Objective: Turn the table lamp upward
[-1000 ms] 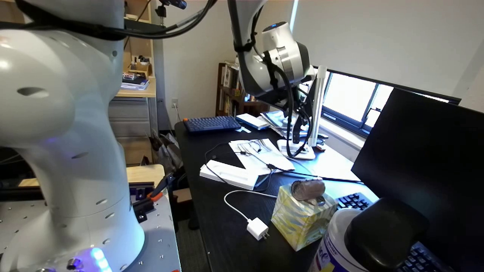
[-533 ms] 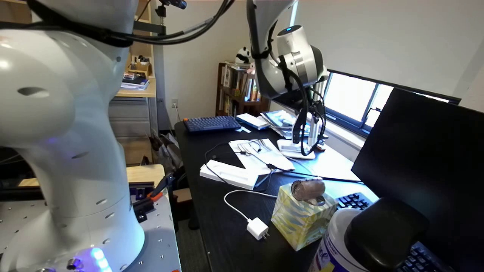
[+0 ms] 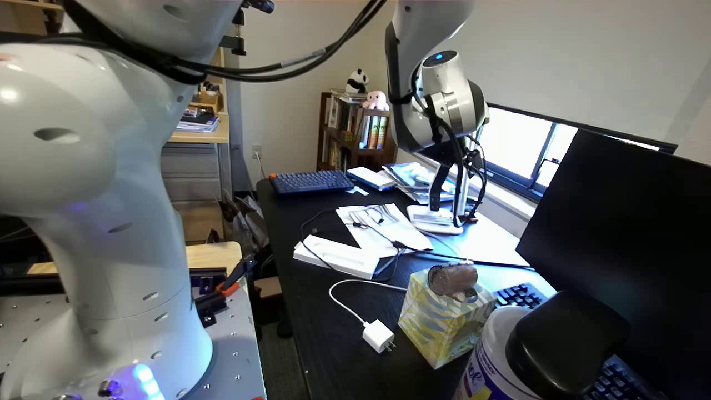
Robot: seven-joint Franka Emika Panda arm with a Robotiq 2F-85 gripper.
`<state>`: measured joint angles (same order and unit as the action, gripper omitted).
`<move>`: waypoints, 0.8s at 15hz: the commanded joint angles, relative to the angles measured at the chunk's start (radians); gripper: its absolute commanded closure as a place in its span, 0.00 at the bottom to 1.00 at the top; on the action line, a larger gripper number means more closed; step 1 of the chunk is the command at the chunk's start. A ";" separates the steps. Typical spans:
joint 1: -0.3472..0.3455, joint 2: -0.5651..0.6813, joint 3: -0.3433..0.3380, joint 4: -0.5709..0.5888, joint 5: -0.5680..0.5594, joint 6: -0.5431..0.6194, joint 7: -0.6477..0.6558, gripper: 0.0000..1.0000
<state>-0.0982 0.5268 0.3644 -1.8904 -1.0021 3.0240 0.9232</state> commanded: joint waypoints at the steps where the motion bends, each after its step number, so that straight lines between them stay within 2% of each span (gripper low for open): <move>1: 0.033 0.087 -0.031 0.108 -0.044 0.024 -0.030 0.00; 6: 0.126 0.169 -0.126 0.246 -0.105 0.025 0.017 0.00; 12: 0.199 0.240 -0.203 0.351 -0.108 0.071 0.039 0.00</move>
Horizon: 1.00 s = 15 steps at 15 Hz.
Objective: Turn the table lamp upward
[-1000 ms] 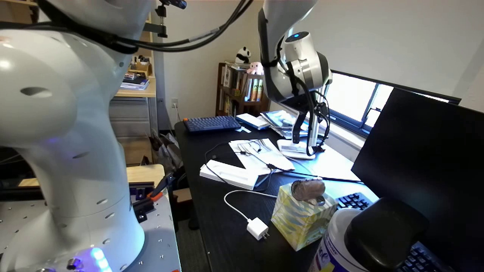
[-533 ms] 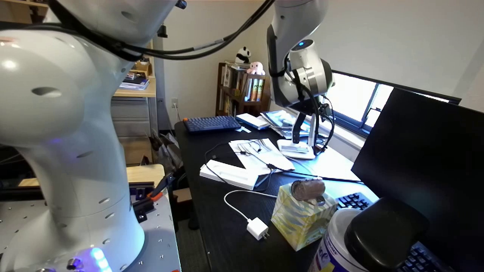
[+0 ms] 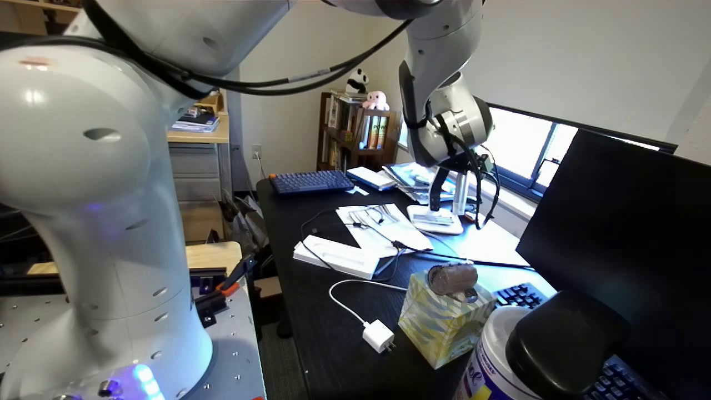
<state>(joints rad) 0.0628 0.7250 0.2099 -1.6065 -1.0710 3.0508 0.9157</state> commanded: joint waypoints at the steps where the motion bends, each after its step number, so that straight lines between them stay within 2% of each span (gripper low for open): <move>1: 0.052 0.048 -0.066 0.080 -0.037 0.051 0.054 0.00; 3: 0.097 0.058 -0.126 0.111 -0.039 0.059 0.104 0.00; 4: 0.110 0.063 -0.143 0.119 -0.031 0.058 0.117 0.04; 5: 0.135 0.066 -0.175 0.132 -0.032 0.059 0.151 0.28; 7: 0.186 0.072 -0.242 0.154 -0.040 0.060 0.221 0.32; 11: 0.293 0.094 -0.387 0.202 -0.054 0.072 0.359 0.59; 15: 0.412 0.133 -0.561 0.266 -0.099 0.097 0.504 0.85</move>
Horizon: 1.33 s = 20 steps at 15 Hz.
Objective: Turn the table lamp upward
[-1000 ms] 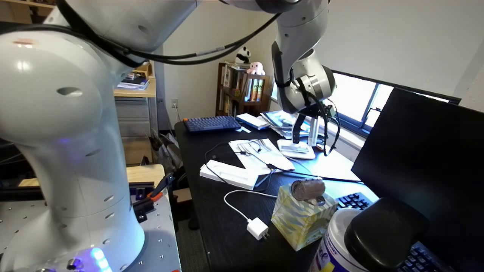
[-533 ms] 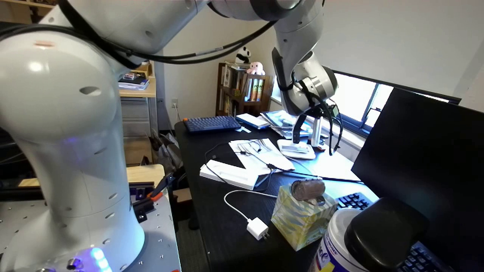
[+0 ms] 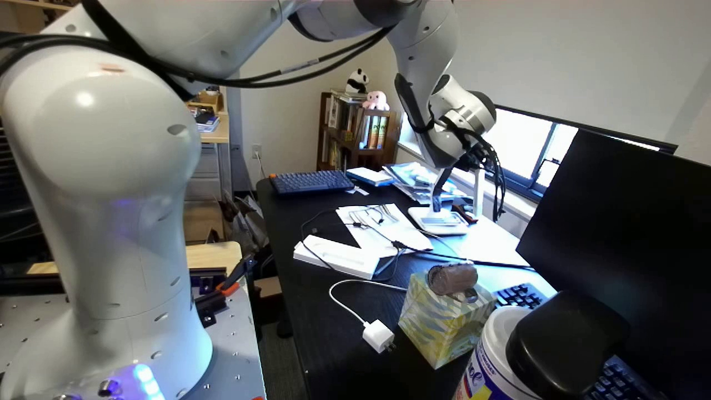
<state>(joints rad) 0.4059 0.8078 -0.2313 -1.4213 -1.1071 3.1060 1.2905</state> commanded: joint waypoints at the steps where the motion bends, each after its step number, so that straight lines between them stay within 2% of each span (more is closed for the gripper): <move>1: 0.100 0.062 -0.165 0.096 -0.075 0.049 0.167 0.92; 3: 0.150 0.091 -0.244 0.126 -0.093 0.060 0.230 0.99; 8: 0.262 0.173 -0.427 0.182 -0.123 0.066 0.363 0.97; 9: 0.312 0.129 -0.475 0.117 -0.151 0.065 0.390 0.96; 13: 0.423 0.158 -0.609 0.116 -0.215 0.065 0.476 0.96; 17: 0.546 0.136 -0.685 0.089 -0.256 -0.008 0.468 0.96; 20: 0.609 0.135 -0.757 0.056 -0.275 -0.014 0.478 0.96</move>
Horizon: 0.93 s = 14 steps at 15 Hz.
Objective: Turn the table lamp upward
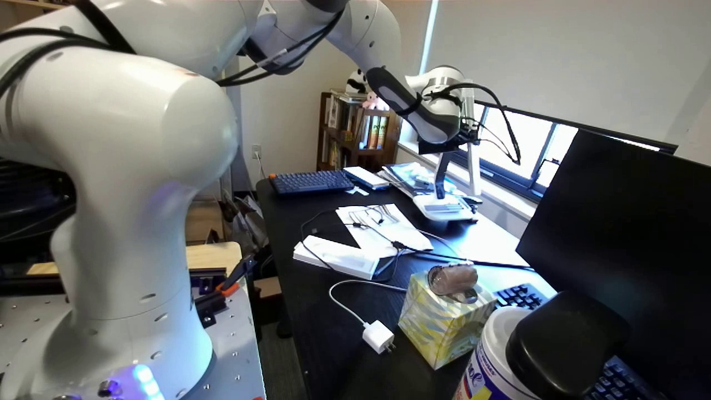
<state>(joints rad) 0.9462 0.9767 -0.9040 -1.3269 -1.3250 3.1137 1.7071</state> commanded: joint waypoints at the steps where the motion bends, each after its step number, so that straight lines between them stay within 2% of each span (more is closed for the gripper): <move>1: 0.083 -0.030 -0.109 -0.055 -0.062 -0.017 0.075 0.96; 5: 0.110 -0.042 -0.144 -0.155 -0.034 -0.002 0.092 0.96; 8: 0.118 -0.074 -0.123 -0.216 -0.005 -0.017 0.054 0.96; 9: 0.133 -0.051 -0.155 -0.208 -0.028 -0.021 0.084 0.96; 14: 0.174 -0.019 -0.219 -0.224 -0.078 -0.013 0.082 0.96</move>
<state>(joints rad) 1.0734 0.9701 -1.0479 -1.5330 -1.3502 3.1113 1.7591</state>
